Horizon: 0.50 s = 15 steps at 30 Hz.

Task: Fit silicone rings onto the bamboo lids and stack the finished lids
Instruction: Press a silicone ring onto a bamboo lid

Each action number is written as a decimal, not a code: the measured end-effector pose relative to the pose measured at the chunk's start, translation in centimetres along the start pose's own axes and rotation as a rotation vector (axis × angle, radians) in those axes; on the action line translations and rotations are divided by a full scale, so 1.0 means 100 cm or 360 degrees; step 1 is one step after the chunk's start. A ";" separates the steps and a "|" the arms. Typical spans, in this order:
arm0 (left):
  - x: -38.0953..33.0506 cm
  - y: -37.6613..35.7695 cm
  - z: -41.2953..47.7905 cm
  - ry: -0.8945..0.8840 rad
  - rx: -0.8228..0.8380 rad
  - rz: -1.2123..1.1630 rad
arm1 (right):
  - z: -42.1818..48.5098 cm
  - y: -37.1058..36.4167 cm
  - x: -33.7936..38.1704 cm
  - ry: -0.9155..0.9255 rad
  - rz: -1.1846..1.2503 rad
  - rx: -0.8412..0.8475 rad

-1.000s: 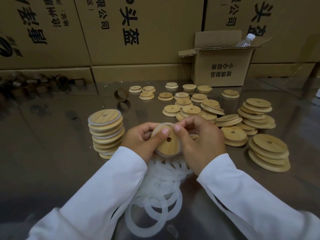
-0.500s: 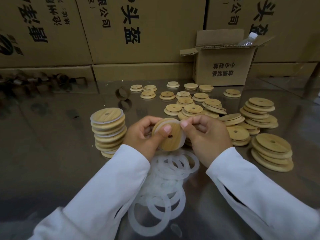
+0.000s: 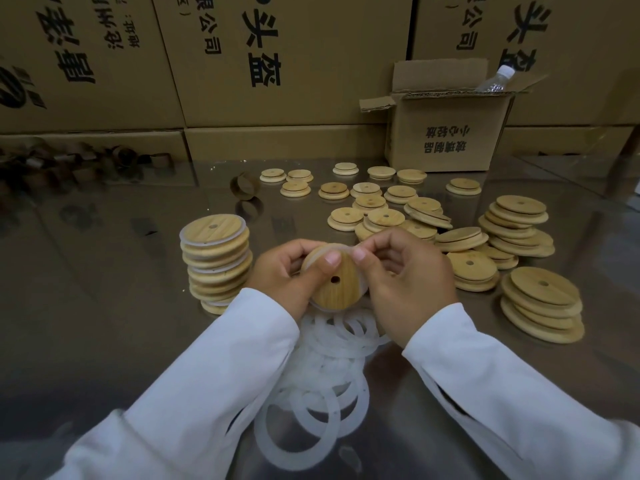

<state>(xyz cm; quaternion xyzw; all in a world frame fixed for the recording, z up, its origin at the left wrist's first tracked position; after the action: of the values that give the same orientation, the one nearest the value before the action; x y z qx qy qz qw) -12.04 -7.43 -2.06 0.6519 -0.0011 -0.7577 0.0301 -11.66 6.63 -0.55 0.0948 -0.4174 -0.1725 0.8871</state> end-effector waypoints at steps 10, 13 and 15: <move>0.004 0.001 0.003 0.0041 0.0016 -0.0127 | 0.004 0.002 -0.003 -0.0214 0.0265 0.0015; 0.003 0.002 0.003 0.0048 -0.0054 -0.0163 | 0.003 0.001 -0.005 -0.0262 0.0332 0.0044; 0.003 0.002 0.003 0.0055 -0.0107 -0.0170 | 0.002 0.001 -0.006 -0.0303 0.0363 0.0057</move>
<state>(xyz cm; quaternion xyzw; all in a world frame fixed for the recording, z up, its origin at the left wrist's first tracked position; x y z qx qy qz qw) -12.38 -7.69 -2.30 0.6625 0.0596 -0.7466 0.0115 -12.16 6.95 -0.80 0.0458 -0.5108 -0.0712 0.8555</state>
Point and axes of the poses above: each hand's wrist, its own z-axis towards the middle knuckle, its own y-axis out of the back of the hand, x = y × z, the point moved 3 cm from there along z, towards the middle knuckle, and after that the axes turned 9 degrees about y, right-handed, at the moved point
